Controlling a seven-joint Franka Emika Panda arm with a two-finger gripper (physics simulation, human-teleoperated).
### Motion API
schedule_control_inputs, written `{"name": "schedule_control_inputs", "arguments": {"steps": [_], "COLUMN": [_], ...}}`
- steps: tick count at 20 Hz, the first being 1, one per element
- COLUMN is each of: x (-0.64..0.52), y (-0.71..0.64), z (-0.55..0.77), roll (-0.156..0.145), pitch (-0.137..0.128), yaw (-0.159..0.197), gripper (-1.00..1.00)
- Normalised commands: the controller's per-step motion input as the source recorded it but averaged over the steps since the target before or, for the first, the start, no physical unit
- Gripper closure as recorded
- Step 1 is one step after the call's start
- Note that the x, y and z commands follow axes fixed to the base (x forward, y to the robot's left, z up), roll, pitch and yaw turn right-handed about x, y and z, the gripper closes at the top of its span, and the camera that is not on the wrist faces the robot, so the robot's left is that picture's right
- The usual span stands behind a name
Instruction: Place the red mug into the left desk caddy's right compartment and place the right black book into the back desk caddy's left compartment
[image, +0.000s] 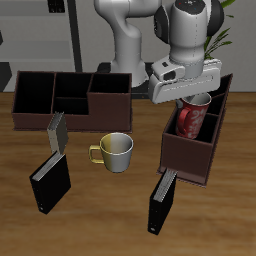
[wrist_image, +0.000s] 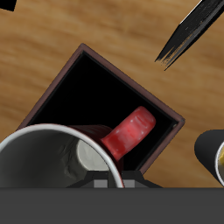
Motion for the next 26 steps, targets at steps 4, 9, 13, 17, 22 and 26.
{"name": "schedule_control_inputs", "arguments": {"steps": [4,9,13,17,22,26], "x": [0.17,0.06,0.03,0.00,0.00,0.11], "y": [-0.10,-0.07,-0.05,-0.09,-0.35,-0.49], "z": [-0.31,-0.21,0.00,0.25,0.40,0.33], "roll": [-0.051,-0.007,-0.003,-0.009,-0.016,-0.054], "pitch": [0.063,0.072,0.011,-0.027,-0.043,-0.028], "yaw": [0.020,-0.018,-0.005,-0.032,-0.069,-0.093], "gripper": [1.00,-1.00,-1.00,-1.00,-1.00,-1.00]}}
